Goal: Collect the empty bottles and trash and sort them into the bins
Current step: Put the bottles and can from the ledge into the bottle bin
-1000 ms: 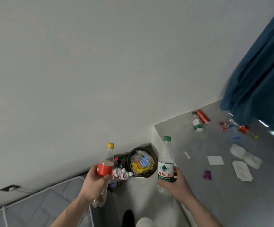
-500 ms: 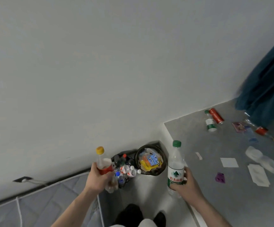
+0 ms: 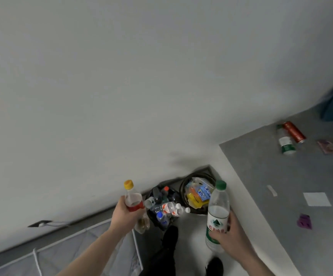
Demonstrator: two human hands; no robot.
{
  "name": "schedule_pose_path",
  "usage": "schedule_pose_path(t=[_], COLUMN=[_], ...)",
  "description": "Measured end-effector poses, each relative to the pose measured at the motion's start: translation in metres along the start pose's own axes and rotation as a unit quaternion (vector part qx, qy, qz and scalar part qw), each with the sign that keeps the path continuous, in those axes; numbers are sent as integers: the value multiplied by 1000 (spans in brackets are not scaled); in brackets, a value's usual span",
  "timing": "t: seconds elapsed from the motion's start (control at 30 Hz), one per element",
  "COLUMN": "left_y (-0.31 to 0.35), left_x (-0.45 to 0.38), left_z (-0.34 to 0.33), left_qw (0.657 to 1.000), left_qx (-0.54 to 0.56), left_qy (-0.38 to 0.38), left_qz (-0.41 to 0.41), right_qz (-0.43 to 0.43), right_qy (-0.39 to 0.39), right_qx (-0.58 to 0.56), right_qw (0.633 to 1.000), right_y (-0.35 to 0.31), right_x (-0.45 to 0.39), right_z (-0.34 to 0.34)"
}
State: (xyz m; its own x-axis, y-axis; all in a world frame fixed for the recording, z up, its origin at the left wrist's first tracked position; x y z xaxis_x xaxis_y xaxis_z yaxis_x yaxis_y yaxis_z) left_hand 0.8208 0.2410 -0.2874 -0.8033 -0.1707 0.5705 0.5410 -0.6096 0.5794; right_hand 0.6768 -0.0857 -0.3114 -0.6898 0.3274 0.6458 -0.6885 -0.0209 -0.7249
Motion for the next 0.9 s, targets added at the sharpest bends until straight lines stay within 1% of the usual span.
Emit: schedule_pose_path(t=[0.13,0.3,0.47,0.6,0.77,0.83,0.9], left_y=[-28,-86,-145,-185,-214,-225,-233], left_x=[-77,-159,-222,-262,-290,-294,-298], left_z=[-24,-73,-125,-146,-152,-148,-145], left_qw=[998,997,991,983,968,961,955], left_qx=[-58,-46,-9,19,46,61,94], left_qy=[-25,-22,-3,15,47,44,34], left_qz=[-16,-57,-130,-179,-242,-267,-281], right_qz=[-32,-32,39,92,149,185,193], right_qy=[17,36,75,116,97,132,161], right_qx=[-37,-78,-92,-115,-144,-156,-175], right_qw=[999,996,992,982,973,961,952], right_y=[38,97,160,188,187,181,182], right_x=[-56,-142,-227,-272,-292,-289,-282], right_z=[-46,-107,-155,-189,-206,-202,-203])
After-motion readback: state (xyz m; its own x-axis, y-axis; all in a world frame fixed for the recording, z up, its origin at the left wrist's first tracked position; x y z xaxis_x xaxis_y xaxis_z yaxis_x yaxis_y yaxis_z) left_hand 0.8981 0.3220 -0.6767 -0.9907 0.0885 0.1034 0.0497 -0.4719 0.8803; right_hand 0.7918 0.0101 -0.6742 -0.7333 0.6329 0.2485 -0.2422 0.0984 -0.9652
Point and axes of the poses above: each hand's wrist, its own x-axis away from the middle knuckle, its own z-axis out of the back of the hand, y = z × x, the point moved 3 cm from there along -x, towards the middle knuckle, and after that the axes turned 1 degree about -x, right-handed, at the moved point
